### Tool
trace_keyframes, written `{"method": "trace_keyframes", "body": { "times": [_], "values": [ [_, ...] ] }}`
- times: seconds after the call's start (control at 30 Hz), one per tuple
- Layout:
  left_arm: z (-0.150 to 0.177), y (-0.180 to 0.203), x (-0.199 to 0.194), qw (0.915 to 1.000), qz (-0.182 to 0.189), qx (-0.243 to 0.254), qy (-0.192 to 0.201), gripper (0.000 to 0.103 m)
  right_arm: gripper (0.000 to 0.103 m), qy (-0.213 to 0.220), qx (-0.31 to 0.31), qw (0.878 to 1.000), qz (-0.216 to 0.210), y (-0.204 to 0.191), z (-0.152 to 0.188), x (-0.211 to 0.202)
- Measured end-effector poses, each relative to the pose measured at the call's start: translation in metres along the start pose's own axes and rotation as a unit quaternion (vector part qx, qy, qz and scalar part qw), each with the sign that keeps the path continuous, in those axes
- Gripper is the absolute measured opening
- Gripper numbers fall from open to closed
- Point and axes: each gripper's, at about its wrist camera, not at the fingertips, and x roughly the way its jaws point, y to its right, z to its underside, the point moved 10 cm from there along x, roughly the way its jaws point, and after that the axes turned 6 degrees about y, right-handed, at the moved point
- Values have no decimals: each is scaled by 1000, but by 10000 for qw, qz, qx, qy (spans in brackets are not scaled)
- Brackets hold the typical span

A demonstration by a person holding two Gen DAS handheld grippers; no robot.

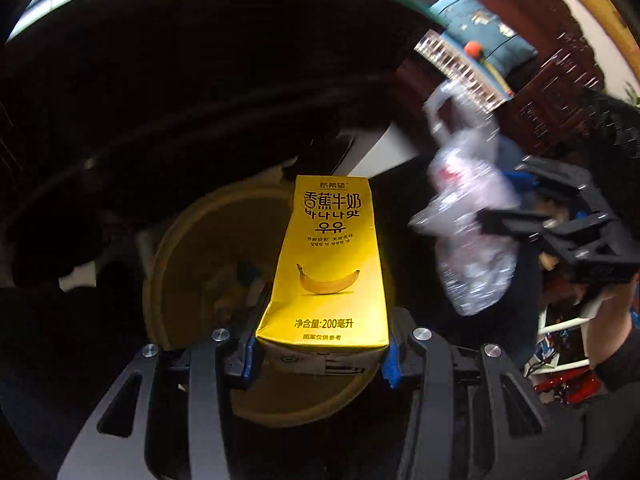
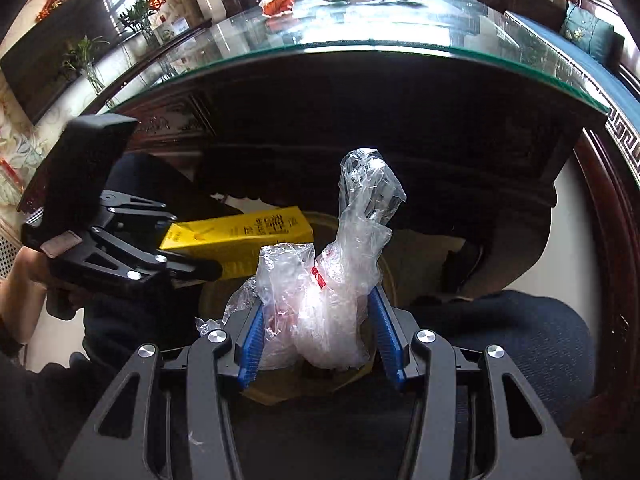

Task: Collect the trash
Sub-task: 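Carry carton and bag to the bucket and open both tools to drop them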

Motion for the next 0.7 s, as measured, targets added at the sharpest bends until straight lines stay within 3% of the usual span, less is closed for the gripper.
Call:
{"method": "trace_keyframes", "body": {
  "times": [0.07, 0.23, 0.47, 0.7],
  "values": [
    [10, -2, 11, 9998, 22, -80, -168, 46, 48, -59, 0, 10000, 13, 2, 0, 4],
    [30, -2, 35, 9982, 100, -111, -579, 61, 48, -172, 28, 9998, 26, 4, 11, 10],
    [26, -4, 32, 9985, -11, -97, -546, 68, 48, -257, -91, 9996, 20, 3, 18, 14],
    [3, -19, 14, 9986, -468, 17, -260, 74, 48, -338, -191, 9992, -90, -2, 17, 19]
  ]
}}
